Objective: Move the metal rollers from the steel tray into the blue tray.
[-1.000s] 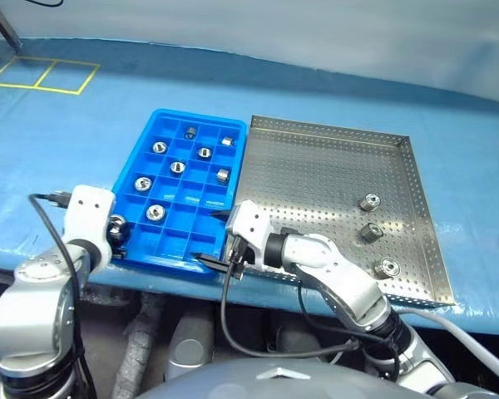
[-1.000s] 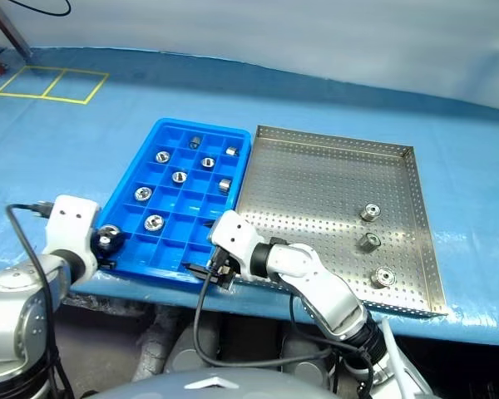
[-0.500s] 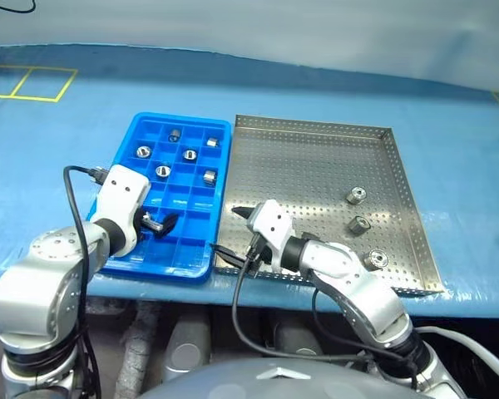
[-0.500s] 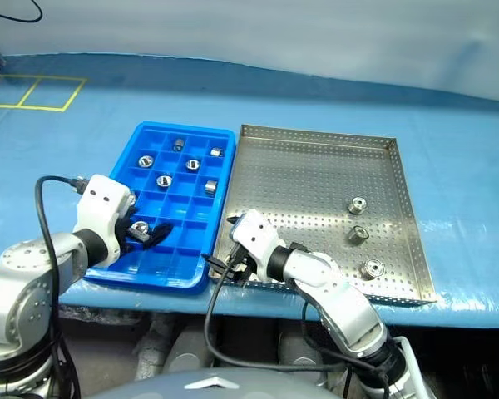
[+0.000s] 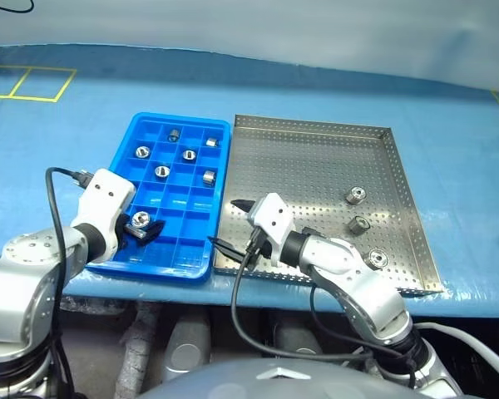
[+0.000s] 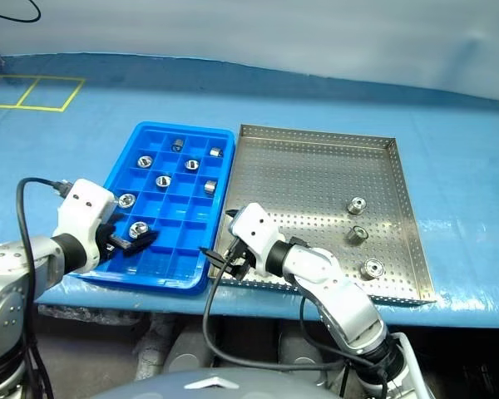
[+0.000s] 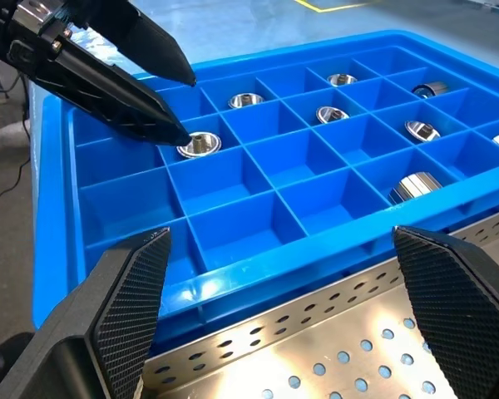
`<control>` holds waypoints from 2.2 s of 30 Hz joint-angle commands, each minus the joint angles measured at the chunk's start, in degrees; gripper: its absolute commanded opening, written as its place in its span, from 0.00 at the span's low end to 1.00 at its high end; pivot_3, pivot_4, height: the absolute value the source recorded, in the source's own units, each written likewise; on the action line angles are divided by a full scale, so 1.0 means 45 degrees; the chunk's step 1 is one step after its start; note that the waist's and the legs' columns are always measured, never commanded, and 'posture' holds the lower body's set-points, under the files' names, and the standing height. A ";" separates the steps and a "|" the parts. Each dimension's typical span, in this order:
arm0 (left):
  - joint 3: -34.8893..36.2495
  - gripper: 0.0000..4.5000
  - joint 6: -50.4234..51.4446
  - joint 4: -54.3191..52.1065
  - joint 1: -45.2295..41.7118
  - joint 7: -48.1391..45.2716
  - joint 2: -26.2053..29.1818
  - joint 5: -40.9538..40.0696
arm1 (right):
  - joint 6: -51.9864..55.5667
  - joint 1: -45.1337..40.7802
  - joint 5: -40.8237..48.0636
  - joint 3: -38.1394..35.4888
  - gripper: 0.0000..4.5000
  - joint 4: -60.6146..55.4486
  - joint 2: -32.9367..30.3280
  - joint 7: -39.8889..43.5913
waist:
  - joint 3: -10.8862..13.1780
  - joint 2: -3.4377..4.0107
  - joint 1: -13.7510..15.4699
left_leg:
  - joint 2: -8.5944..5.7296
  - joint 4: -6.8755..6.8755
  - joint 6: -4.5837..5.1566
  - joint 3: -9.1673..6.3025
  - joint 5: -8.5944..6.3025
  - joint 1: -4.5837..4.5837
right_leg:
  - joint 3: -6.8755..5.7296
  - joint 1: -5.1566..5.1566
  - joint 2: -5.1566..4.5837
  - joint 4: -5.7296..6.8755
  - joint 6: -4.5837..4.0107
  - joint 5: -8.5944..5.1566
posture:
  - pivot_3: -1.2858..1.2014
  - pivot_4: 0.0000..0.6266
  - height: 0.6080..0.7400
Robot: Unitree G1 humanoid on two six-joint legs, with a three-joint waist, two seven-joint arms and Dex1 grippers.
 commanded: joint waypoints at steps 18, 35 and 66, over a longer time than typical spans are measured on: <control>-0.0221 0.01 0.0258 0.0669 0.1024 0.0543 0.1493 -0.0296 | -0.0223 0.0133 0.0058 -0.0035 1.00 -0.0227 0.0229 -0.0312 | 0.0000 0.0002 -0.0078 | 0.0004 -0.0021 0.0000 0.0002 0.0000 0.0002 | 0.0002 -0.0014 0.0001 0.0000 -0.0020 -0.0012 | 0.58 0.24 1.00; 0.2234 0.01 -0.2078 -0.0507 -0.0739 0.0838 -0.2079 -0.1607 | -0.0289 0.0038 0.0005 0.0105 1.00 0.0110 0.0233 -0.0205 | -0.0012 -0.0029 0.0330 | -0.0003 -0.0002 -0.0017 -0.0004 0.0010 -0.0002 | -0.0013 0.0006 -0.0003 -0.0005 -0.0058 -0.0033 | 0.59 0.24 1.00; -0.7155 0.01 -1.2575 0.3209 0.0191 -0.3061 -0.1998 -0.0434 | 0.7338 -0.4478 -0.2603 -0.8027 1.00 0.4580 0.1749 -0.6790 | -0.0001 0.0039 -0.0885 | -0.0006 -0.0030 0.0023 0.0080 -0.0010 -0.0007 | 0.0077 -0.0036 0.0007 -0.0005 0.0013 0.0019 | 0.53 0.24 1.00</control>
